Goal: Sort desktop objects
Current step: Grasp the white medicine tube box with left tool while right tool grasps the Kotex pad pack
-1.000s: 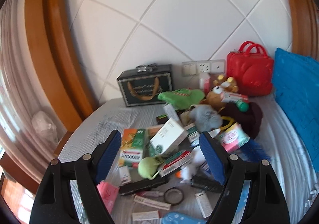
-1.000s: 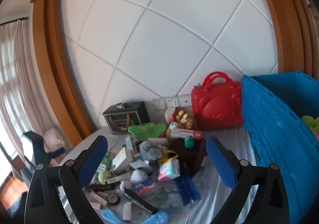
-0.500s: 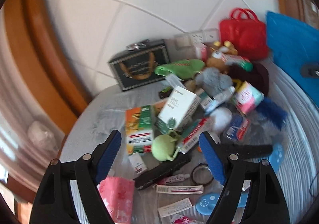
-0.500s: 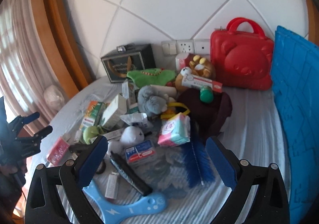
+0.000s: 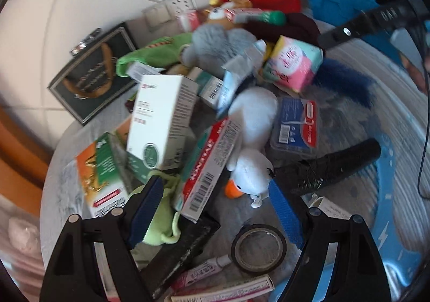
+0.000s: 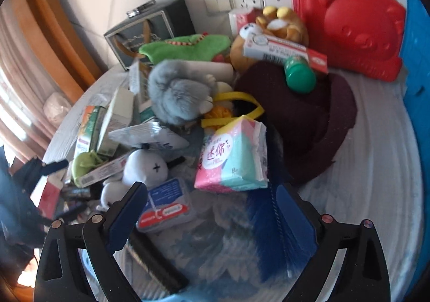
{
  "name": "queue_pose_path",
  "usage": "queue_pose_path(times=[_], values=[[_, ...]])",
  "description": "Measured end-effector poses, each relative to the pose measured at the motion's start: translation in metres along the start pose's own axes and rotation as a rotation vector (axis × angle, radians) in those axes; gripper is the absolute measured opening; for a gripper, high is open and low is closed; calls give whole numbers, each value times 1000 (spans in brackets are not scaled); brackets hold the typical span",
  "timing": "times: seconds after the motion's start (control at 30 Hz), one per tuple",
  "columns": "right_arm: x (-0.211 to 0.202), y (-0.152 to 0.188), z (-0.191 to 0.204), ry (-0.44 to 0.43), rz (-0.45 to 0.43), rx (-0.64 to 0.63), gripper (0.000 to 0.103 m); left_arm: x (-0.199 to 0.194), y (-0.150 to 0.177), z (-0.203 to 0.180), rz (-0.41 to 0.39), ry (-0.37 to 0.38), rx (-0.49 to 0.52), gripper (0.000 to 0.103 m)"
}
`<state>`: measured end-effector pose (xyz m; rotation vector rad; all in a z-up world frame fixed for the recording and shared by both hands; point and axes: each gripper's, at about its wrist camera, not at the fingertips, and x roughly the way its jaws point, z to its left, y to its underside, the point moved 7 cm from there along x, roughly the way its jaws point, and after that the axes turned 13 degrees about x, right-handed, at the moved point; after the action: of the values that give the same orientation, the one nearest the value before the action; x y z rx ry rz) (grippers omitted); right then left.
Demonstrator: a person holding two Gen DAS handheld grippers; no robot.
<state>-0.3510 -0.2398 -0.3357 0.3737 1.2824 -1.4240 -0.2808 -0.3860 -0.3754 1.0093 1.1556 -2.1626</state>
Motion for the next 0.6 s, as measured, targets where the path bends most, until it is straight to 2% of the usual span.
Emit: queue_pose_path(times=[0.17,0.33,0.37,0.6], values=[[16,-6,-5,-2,19,8,98,20,0,7,8,9,74,81],[29,-9,-3,-21,47,11,98,28,2,19,-32,101,100,80],[30,-10,-4,-19,49,14,98,29,3,21,-34,111,109,76],[31,-14,-5,-19,48,22,98,32,8,31,-13,103,162,73]])
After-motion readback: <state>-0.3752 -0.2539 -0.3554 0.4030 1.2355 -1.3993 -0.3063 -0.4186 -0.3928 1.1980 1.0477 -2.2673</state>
